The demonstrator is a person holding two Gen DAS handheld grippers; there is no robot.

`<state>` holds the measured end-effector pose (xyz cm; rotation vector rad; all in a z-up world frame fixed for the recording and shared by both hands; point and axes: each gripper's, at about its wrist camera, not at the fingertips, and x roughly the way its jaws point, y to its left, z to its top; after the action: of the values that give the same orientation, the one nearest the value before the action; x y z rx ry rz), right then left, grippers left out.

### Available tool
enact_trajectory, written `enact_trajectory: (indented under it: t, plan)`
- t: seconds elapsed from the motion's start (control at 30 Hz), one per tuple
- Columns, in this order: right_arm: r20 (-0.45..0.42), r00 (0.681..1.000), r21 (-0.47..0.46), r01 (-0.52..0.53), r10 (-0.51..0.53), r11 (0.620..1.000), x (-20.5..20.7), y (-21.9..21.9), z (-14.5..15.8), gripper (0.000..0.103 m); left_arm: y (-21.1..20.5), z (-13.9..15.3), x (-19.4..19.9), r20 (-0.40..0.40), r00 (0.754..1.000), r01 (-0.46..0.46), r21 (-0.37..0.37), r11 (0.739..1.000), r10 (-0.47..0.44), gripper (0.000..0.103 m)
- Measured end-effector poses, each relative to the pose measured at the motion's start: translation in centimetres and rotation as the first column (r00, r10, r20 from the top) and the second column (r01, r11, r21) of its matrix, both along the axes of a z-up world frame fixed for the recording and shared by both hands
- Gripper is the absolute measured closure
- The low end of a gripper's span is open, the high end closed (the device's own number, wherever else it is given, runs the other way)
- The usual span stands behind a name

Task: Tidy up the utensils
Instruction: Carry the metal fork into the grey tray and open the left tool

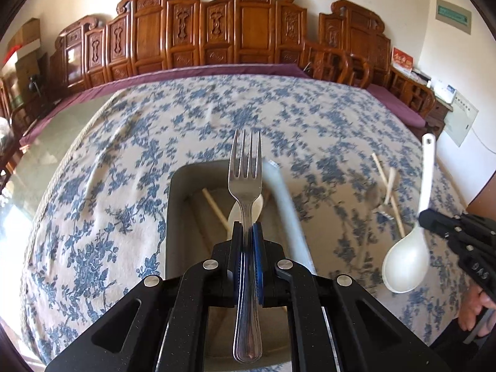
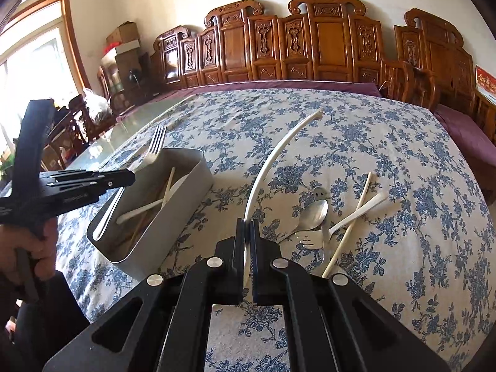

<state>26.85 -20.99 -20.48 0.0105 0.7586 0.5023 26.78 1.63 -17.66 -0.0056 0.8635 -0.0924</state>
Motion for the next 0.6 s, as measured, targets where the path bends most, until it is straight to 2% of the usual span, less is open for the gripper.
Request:
enact_trajectory:
  t: [0.3, 0.6]
  plan:
    - [-0.009, 1.000, -0.001, -0.008, 0.008, 1.000, 0.5, -0.1, -0.5, 0.099, -0.5, -3.3, 1.7, -0.080, 0.997, 0.012, 0.069, 0.998, -0.006, 0.097]
    - [-0.009, 1.000, -0.002, -0.013, 0.013, 1.000, 0.6, 0.0, -0.6, 0.099, -0.5, -5.0, 2.2, -0.131, 0.991, 0.010, 0.091, 0.996, 0.002, 0.097]
